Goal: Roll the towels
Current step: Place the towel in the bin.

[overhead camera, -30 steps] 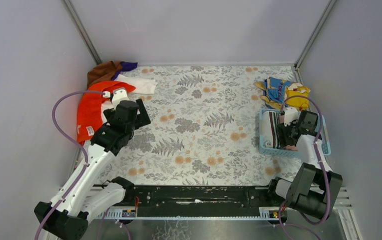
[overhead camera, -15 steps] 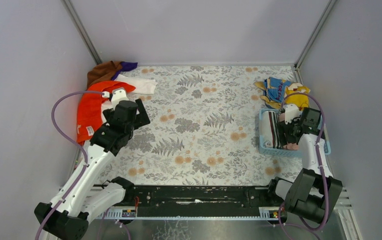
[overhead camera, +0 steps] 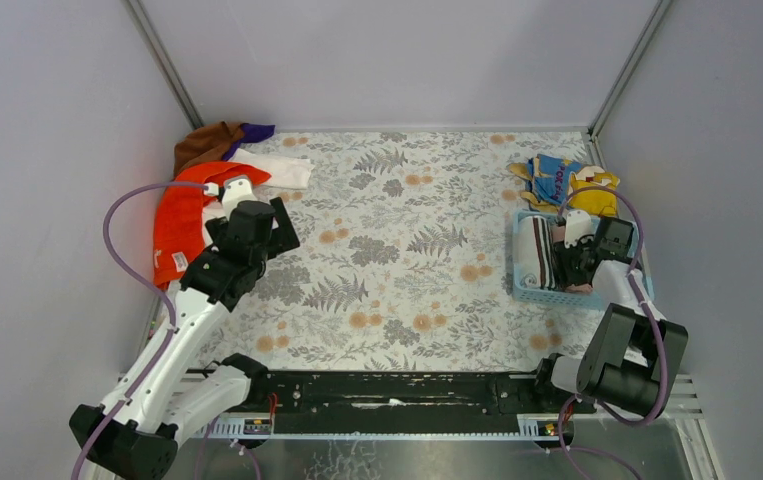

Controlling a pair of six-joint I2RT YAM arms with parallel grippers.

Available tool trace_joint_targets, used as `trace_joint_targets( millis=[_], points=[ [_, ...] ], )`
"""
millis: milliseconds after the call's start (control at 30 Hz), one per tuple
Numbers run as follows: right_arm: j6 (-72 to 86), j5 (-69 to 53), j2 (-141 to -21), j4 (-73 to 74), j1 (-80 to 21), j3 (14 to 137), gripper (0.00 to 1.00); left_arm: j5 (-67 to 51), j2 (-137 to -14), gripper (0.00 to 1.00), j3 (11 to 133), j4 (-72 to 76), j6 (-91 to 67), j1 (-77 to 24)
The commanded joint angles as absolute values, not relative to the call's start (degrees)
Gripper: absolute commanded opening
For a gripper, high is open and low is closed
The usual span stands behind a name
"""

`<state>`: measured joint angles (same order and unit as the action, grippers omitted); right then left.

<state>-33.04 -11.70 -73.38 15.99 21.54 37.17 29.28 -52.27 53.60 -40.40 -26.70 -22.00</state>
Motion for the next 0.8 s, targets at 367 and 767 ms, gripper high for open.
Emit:
trace_joint_targets(
  millis=[367,767],
  points=[
    [-32.4,-16.0,-74.1,21.0,21.4,41.8,0.62,28.4,-52.4,1.00,53.2,-37.6,-26.2,-21.0],
    [-32.7,-14.9,-71.9,23.6,21.4,43.7,0.99,28.2,-52.0,1.00,52.9,-37.4,-26.1,-21.0]
  ],
)
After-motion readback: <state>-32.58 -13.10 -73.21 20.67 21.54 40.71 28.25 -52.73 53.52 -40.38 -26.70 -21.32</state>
